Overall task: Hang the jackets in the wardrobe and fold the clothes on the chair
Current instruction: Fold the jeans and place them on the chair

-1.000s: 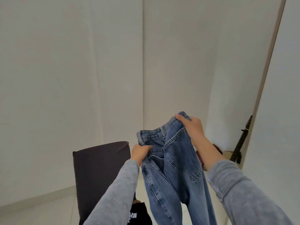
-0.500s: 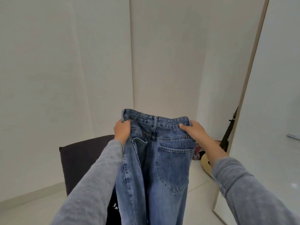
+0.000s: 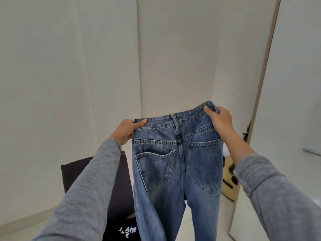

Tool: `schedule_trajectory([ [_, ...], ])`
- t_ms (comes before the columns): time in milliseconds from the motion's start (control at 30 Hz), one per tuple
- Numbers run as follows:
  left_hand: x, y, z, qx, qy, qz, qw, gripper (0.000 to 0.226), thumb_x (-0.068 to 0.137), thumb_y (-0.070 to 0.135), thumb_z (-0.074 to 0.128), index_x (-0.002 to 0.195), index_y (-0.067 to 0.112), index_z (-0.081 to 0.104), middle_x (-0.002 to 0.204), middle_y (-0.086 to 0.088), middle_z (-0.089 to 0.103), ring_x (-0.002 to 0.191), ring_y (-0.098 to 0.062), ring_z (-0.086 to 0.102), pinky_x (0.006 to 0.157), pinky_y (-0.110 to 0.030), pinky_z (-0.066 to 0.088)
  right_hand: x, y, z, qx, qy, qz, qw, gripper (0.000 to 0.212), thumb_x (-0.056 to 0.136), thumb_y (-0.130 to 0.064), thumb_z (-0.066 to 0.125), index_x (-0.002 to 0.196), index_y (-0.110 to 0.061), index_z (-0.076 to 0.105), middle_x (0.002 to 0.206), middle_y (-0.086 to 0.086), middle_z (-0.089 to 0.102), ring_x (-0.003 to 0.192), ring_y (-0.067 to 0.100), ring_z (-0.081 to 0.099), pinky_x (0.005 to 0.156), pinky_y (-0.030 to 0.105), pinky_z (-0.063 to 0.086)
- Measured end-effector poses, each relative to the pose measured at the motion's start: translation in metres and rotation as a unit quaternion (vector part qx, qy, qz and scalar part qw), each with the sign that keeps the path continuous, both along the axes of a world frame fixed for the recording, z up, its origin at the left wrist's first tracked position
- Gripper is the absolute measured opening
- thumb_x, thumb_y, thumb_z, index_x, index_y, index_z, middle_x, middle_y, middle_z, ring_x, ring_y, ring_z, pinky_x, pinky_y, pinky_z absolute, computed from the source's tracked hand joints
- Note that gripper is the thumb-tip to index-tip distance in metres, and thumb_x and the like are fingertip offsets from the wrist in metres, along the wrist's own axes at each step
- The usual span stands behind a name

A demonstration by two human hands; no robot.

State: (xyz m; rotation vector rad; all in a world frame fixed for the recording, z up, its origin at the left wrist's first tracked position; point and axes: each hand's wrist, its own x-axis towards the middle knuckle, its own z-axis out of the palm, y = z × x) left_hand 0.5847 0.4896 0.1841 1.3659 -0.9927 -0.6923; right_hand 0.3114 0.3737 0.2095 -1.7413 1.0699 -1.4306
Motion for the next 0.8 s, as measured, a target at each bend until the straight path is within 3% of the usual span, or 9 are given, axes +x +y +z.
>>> schedule_trajectory([
  [100, -0.02, -0.022, 0.013, -0.01, -0.061, 0.095, 0.993, 0.046, 0.081, 0.02, 0.074, 0.05, 0.013, 0.039, 0.036, 0.009, 0.044, 0.036, -0.005, 0.045, 0.04, -0.014, 0.033, -0.011, 0.003, 0.01, -0.012, 0.0, -0.036, 0.999, 0.048, 0.092, -0.038, 0.053, 0.057, -0.017, 0.028, 0.056, 0.002, 0.031, 0.051, 0.016, 0.03, 0.051, 0.032, 0.018],
  [200, -0.044, -0.046, 0.018, -0.036, -0.038, 0.15, 0.987, 0.05, 0.072, 0.022, 0.081, 0.051, 0.016, 0.036, 0.053, -0.003, 0.045, 0.059, -0.017, 0.049, 0.055, -0.028, 0.036, -0.015, 0.004, 0.011, -0.016, -0.01, -0.08, 0.997, 0.05, 0.093, -0.032, 0.053, 0.055, -0.017, 0.025, 0.052, 0.0, 0.026, 0.049, 0.016, 0.024, 0.05, 0.032, 0.016],
  [267, -0.067, -0.055, 0.021, -0.054, 0.01, 0.162, 0.985, 0.049, 0.068, 0.022, 0.084, 0.051, 0.015, 0.038, 0.06, -0.007, 0.047, 0.063, -0.019, 0.05, 0.058, -0.033, 0.038, -0.015, 0.005, 0.012, -0.032, -0.003, -0.088, 0.996, 0.05, 0.092, -0.028, 0.055, 0.053, -0.017, 0.025, 0.05, 0.0, 0.027, 0.048, 0.015, 0.024, 0.049, 0.031, 0.017],
  [400, -0.115, -0.076, 0.028, -0.071, 0.081, 0.121, 0.987, 0.053, 0.07, 0.02, 0.083, 0.051, 0.016, 0.034, 0.054, -0.004, 0.042, 0.058, -0.02, 0.046, 0.055, -0.033, 0.042, -0.007, 0.01, 0.023, -0.074, 0.041, -0.068, 0.994, 0.051, 0.088, -0.025, 0.063, 0.051, -0.015, 0.029, 0.05, 0.002, 0.029, 0.048, 0.015, 0.027, 0.048, 0.03, 0.02],
  [500, -0.141, -0.086, 0.032, -0.064, 0.149, 0.055, 0.985, 0.027, 0.074, 0.016, 0.08, 0.066, 0.003, 0.058, 0.075, -0.013, 0.064, 0.07, -0.026, 0.063, 0.071, -0.042, 0.058, -0.002, 0.013, 0.027, -0.075, 0.041, -0.056, 0.995, 0.047, 0.085, -0.025, 0.066, 0.052, -0.013, 0.035, 0.051, 0.002, 0.035, 0.05, 0.014, 0.033, 0.05, 0.028, 0.025],
  [567, -0.155, -0.086, 0.036, -0.073, 0.188, 0.013, 0.979, 0.02, 0.079, 0.012, 0.075, 0.077, -0.001, 0.061, 0.082, -0.015, 0.064, 0.071, -0.026, 0.063, 0.074, -0.043, 0.058, -0.004, 0.016, 0.029, -0.064, 0.014, -0.051, 0.997, 0.04, 0.084, -0.026, 0.067, 0.055, -0.012, 0.042, 0.054, 0.004, 0.042, 0.054, 0.016, 0.04, 0.055, 0.029, 0.031],
  [700, -0.167, -0.076, 0.043, -0.1, 0.246, -0.036, 0.963, 0.012, 0.088, 0.007, 0.063, 0.077, 0.002, 0.059, 0.078, -0.012, 0.061, 0.069, -0.022, 0.06, 0.073, -0.037, 0.055, -0.009, 0.021, 0.03, -0.05, -0.02, -0.01, 0.998, 0.031, 0.082, -0.026, 0.07, 0.061, -0.011, 0.053, 0.065, 0.006, 0.057, 0.066, 0.021, 0.054, 0.064, 0.032, 0.044],
  [800, -0.166, -0.069, 0.048, -0.114, 0.237, -0.064, 0.963, 0.013, 0.092, 0.009, 0.056, 0.081, 0.005, 0.06, 0.079, -0.01, 0.061, 0.071, -0.021, 0.06, 0.07, -0.033, 0.054, -0.006, 0.025, 0.029, -0.031, -0.031, 0.059, 0.997, 0.023, 0.082, -0.032, 0.07, 0.073, -0.012, 0.065, 0.082, 0.011, 0.069, 0.082, 0.027, 0.067, 0.077, 0.042, 0.057],
])
